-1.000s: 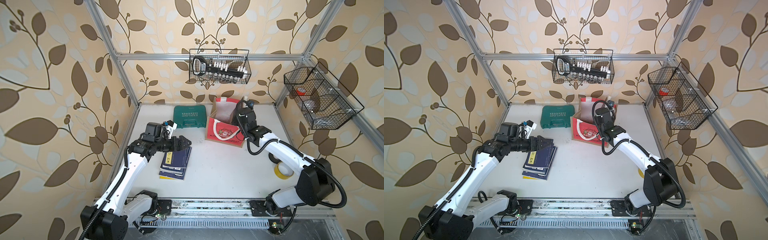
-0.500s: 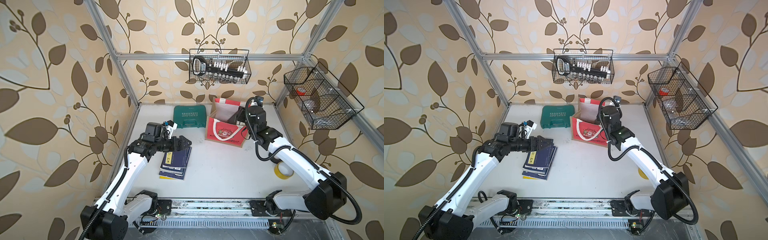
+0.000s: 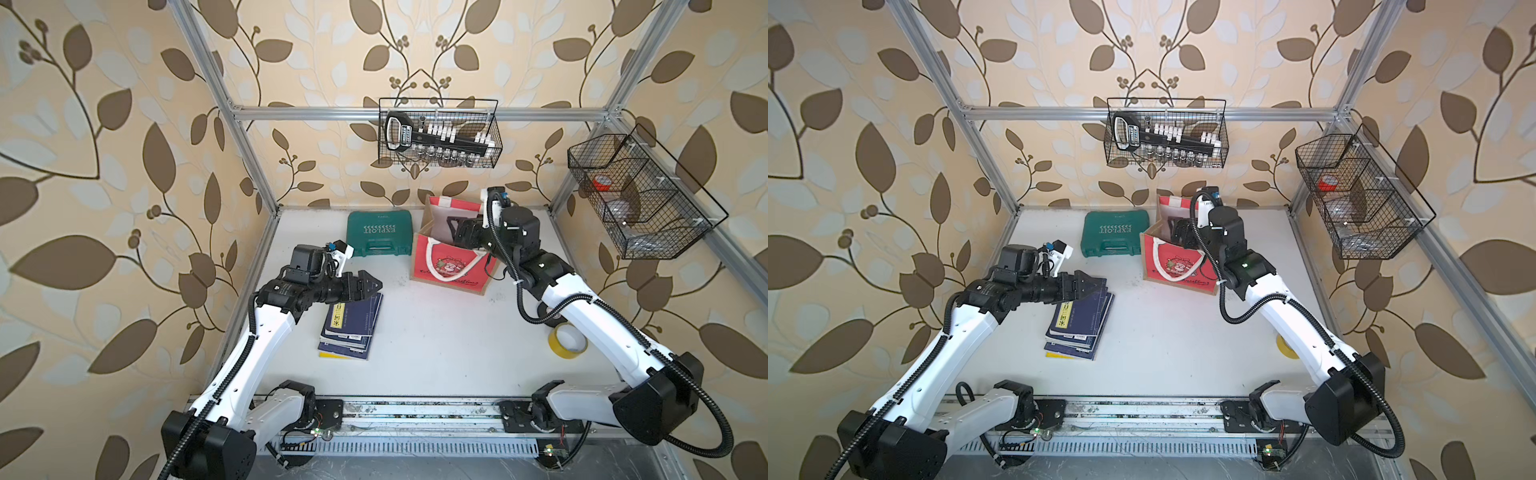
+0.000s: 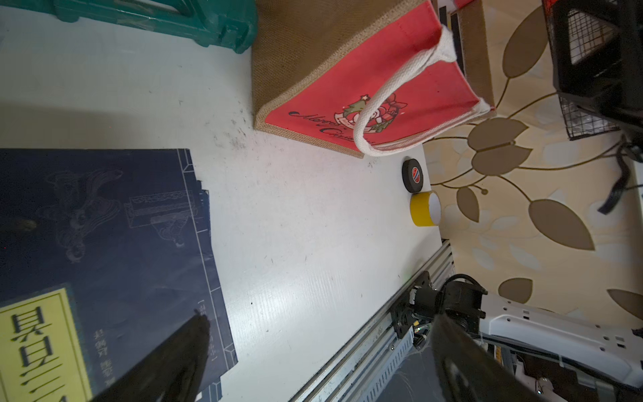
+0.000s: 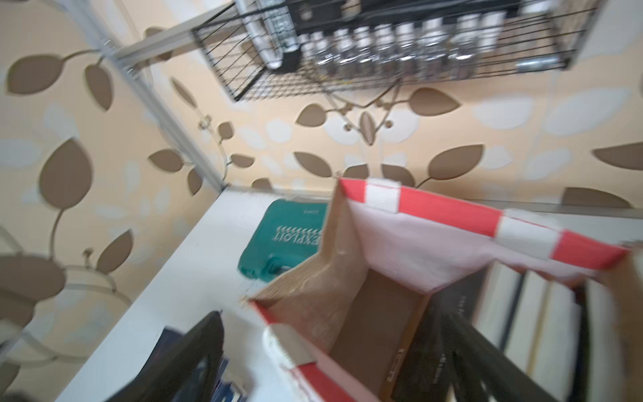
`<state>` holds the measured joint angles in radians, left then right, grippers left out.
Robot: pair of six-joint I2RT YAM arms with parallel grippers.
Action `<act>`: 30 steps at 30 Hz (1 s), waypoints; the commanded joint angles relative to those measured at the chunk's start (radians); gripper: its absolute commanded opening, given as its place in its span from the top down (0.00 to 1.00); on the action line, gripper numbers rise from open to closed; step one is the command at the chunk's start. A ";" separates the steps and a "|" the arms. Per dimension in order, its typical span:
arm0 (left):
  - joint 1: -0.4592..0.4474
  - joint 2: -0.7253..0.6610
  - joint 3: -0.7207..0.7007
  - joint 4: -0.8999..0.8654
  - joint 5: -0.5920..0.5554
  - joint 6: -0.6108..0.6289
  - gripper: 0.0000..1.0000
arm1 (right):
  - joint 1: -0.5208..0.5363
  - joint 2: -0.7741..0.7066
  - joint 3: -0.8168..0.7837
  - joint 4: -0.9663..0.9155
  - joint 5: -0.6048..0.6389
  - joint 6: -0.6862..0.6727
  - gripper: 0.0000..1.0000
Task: Put the books into the canvas bag
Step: Place the book in the canvas bag, then pick up the book from the book.
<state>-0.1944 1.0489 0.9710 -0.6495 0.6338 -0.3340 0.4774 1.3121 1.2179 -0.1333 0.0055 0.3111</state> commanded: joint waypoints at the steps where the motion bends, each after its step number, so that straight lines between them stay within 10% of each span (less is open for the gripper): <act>1: 0.011 0.017 0.032 -0.028 -0.112 -0.035 0.01 | 0.087 0.006 0.032 -0.048 -0.160 -0.097 0.01; 30: 0.160 0.088 -0.070 -0.081 -0.295 -0.195 0.01 | 0.384 0.241 -0.342 0.258 -0.211 0.195 0.01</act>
<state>-0.0441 1.1370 0.9089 -0.7235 0.3561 -0.5114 0.8513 1.5246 0.9005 0.0769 -0.1997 0.4583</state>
